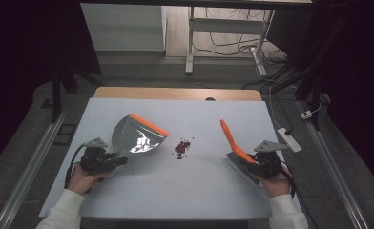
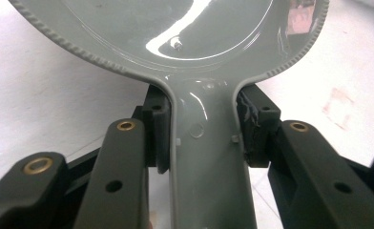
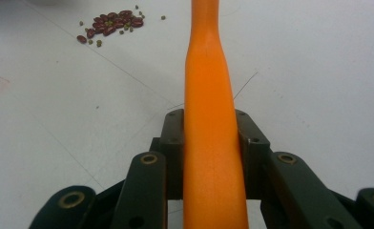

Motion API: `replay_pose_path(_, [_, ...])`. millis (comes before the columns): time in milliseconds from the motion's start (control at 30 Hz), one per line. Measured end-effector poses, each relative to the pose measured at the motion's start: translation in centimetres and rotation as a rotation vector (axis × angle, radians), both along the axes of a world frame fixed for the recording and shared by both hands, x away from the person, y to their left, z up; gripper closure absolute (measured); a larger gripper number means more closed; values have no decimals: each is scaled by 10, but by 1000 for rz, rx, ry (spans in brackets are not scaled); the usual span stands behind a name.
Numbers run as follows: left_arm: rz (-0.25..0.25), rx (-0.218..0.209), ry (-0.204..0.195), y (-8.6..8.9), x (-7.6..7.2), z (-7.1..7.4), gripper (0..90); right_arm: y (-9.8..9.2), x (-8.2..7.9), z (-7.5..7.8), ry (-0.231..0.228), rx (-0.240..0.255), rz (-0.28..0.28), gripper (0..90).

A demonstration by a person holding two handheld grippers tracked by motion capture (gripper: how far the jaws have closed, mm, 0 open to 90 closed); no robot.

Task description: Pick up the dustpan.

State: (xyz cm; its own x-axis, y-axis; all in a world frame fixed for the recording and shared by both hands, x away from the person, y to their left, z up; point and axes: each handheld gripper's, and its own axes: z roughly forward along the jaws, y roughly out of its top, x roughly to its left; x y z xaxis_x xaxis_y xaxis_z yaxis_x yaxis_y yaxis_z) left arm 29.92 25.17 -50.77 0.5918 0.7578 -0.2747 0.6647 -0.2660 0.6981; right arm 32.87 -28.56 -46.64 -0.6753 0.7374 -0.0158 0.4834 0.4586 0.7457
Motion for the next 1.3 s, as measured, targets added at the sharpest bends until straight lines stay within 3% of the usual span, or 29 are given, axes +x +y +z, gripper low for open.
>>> replay_pose_path(133, [-37, 2, -5, -2, -3, 1, 614, 0, 0, 0, 0, 1, 1, 702])
replay_pose_path(367, [-95, 53, -30, 0, -9, 7, 615, 0, 0, 0, -1, -3, 0, 702])
replay_pose_path(733, [-165, 92, -4, 8, -12, 7, 614, 1, 0, -1, 1, -3, 2, 702])
replay_pose_path(867, [-202, 106, -22, 5, -14, 7, 614, 2, 1, -2, 3, -4, 3, 702])
replay_pose_path(1300, [-326, 178, 18, -18, -16, -1, 614, 4, 0, -1, -3, -1, 8, 702])
